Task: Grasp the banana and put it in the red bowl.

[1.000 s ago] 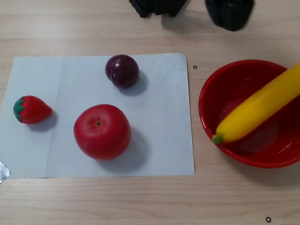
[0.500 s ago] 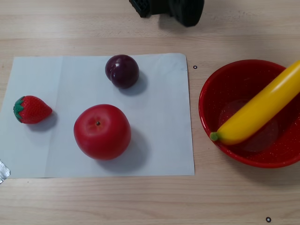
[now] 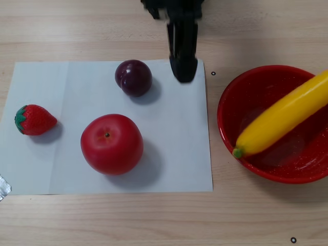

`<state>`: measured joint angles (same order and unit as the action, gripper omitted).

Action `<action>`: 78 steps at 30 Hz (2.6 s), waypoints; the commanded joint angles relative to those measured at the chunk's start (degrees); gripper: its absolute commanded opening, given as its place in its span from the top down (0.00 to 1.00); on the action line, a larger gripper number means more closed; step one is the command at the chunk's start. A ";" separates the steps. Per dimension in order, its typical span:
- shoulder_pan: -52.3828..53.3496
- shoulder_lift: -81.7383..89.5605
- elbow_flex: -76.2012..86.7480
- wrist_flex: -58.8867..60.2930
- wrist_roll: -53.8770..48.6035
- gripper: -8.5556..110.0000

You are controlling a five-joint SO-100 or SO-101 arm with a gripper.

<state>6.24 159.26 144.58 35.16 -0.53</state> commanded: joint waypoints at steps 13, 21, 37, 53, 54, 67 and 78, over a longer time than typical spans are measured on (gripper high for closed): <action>1.23 15.56 31.82 -38.23 -3.08 0.93; 0.70 20.57 33.13 -26.72 -9.05 0.93; 0.35 28.56 33.31 8.61 -9.05 0.93; 2.72 28.56 33.31 15.56 -2.90 0.93; 2.72 28.56 33.31 15.56 -2.90 0.93; 2.72 28.48 33.31 15.64 -3.08 0.93; 2.72 28.48 33.31 15.73 -2.99 0.93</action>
<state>8.44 188.26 177.54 50.01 -3.78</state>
